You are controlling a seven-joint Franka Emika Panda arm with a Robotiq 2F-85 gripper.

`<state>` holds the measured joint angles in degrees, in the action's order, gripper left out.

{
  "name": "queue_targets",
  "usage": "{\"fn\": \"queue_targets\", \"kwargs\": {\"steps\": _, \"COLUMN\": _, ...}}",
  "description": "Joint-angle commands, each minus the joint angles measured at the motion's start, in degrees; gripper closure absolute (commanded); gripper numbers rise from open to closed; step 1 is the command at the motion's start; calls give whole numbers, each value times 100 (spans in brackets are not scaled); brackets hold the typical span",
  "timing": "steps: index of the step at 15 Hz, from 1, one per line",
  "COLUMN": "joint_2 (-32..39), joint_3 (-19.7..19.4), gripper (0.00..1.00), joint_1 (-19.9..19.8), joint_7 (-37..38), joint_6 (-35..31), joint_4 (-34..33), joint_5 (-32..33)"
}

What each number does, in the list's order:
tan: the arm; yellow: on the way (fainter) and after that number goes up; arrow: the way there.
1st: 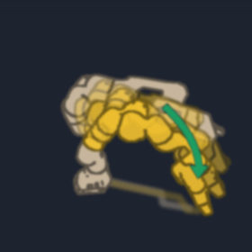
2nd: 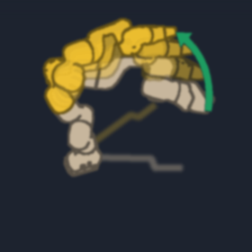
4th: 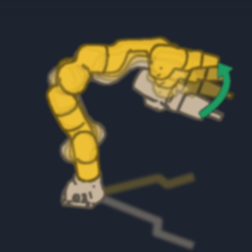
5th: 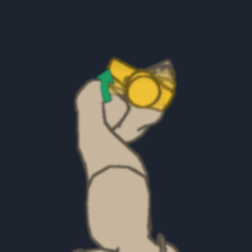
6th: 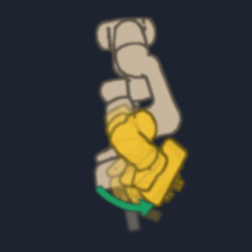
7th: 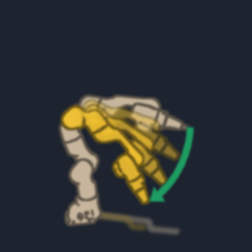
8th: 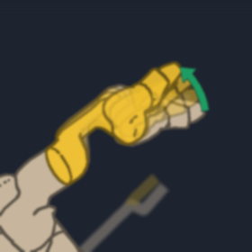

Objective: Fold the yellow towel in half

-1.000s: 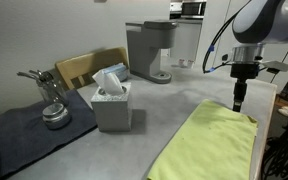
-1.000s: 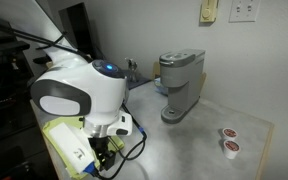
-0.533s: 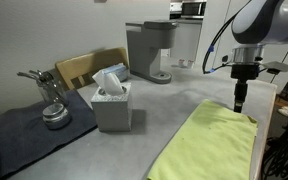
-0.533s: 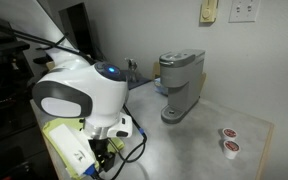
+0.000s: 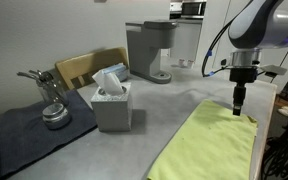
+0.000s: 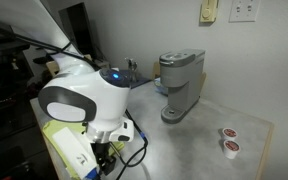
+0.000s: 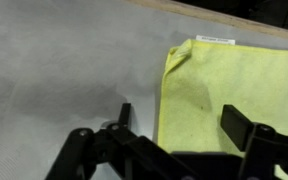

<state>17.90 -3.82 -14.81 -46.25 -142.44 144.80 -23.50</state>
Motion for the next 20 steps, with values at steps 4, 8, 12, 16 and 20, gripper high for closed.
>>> {"fn": "queue_targets", "kwargs": {"steps": 4, "joint_2": 190, "joint_3": 136, "gripper": 38, "joint_1": -199, "joint_7": -32, "joint_6": -5, "joint_4": -188, "joint_5": -78}}
{"fn": "queue_targets", "kwargs": {"steps": 8, "joint_2": 187, "joint_3": 153, "gripper": 42, "joint_1": -214, "joint_7": -41, "joint_6": 6, "joint_4": -205, "joint_5": -98}}
{"fn": "queue_targets", "kwargs": {"steps": 12, "joint_2": 170, "joint_3": 186, "gripper": 40, "joint_1": -204, "joint_7": -50, "joint_6": 32, "joint_4": -214, "joint_5": -112}}
{"fn": "queue_targets", "kwargs": {"steps": 16, "joint_2": 158, "joint_3": 289, "gripper": 39, "joint_1": -170, "joint_7": -70, "joint_6": 53, "joint_4": -224, "joint_5": -131}}
{"fn": "queue_targets", "kwargs": {"steps": 20, "joint_2": 165, "joint_3": 413, "gripper": 37, "joint_1": -124, "joint_7": -61, "joint_6": 38, "joint_4": -237, "joint_5": -88}}
